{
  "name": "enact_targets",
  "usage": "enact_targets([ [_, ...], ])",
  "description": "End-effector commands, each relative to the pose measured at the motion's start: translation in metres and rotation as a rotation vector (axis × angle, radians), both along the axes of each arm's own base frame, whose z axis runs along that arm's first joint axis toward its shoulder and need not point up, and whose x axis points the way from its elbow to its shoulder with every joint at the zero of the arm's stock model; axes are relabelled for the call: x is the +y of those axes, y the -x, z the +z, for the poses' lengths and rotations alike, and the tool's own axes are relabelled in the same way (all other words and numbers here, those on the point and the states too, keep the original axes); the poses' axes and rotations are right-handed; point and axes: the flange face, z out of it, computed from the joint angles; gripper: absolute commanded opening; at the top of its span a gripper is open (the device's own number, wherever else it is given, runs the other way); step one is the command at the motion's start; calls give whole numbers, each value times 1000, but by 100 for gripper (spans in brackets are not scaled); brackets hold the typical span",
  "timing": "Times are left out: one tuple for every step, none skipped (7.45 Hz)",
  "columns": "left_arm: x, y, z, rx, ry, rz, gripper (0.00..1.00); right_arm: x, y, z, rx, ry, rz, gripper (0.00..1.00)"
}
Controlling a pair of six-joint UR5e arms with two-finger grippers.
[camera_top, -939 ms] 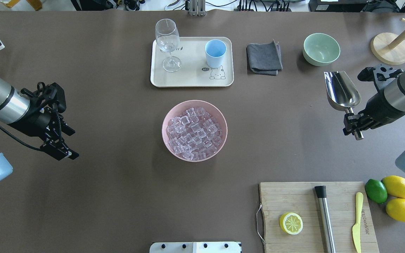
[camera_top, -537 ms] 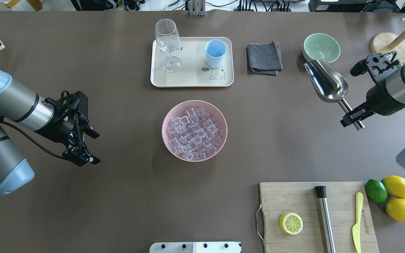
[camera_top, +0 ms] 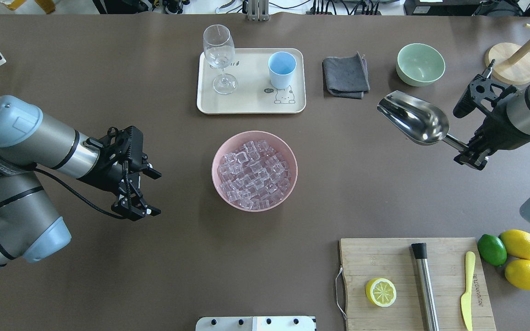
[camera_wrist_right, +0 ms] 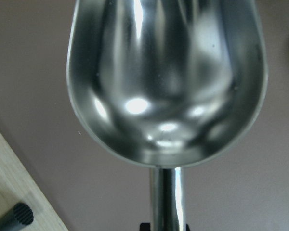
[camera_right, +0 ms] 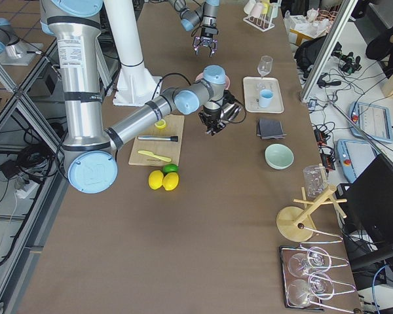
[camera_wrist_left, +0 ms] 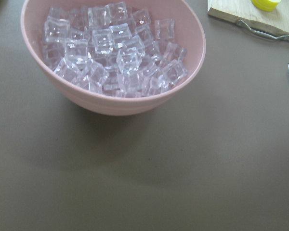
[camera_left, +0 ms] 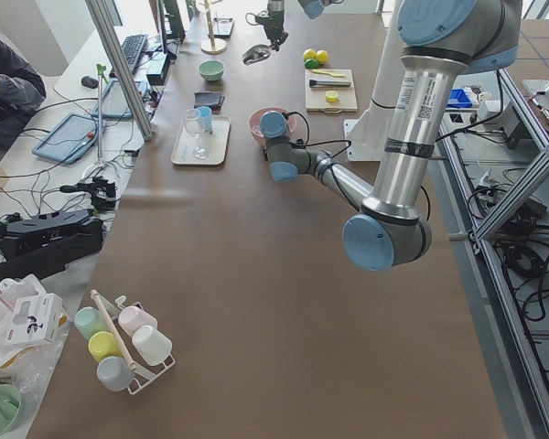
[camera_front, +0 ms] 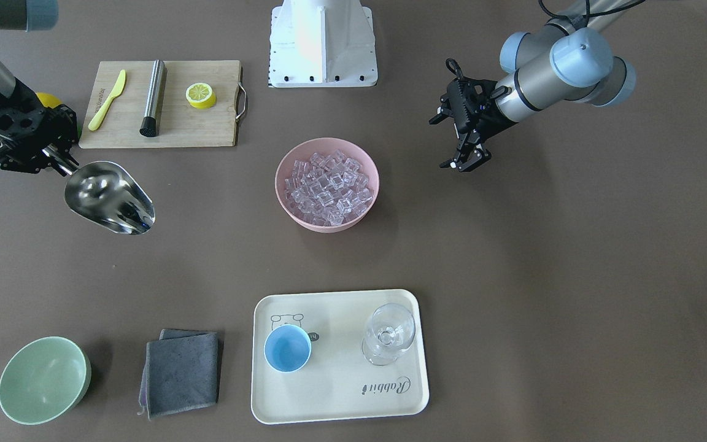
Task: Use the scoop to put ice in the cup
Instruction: 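Lift the scoop with the right gripper while the left gripper reaches the bowl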
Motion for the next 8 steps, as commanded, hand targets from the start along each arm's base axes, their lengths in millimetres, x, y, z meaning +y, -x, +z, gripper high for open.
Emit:
enact_targets([
  [-19,-56,-4,122,-111,2,99,16,-17,-22,82,-268,-282,0],
  [-23,-57,4,161,-155,-42,99,16,-23,-31,154,-389,-409,0],
  [-16,-62,5,178,-170,-39,99,14,-25,-48,190,-444,-497,0],
  [-21,-67,17,188,-221,-33,99,4,-28,-64,296,-506,-588,0],
  [-32,-82,19,186,-280,-23,99,-24,-22,-91,422,-553,-725,0],
  [-38,-90,18,183,-277,-25,99,-44,-8,-102,437,-538,-763,0],
  [-42,-97,18,186,-278,-27,99,-56,0,-103,443,-528,-766,0],
  [-46,-104,20,191,-281,-27,99,-72,12,-120,439,-538,-769,0],
])
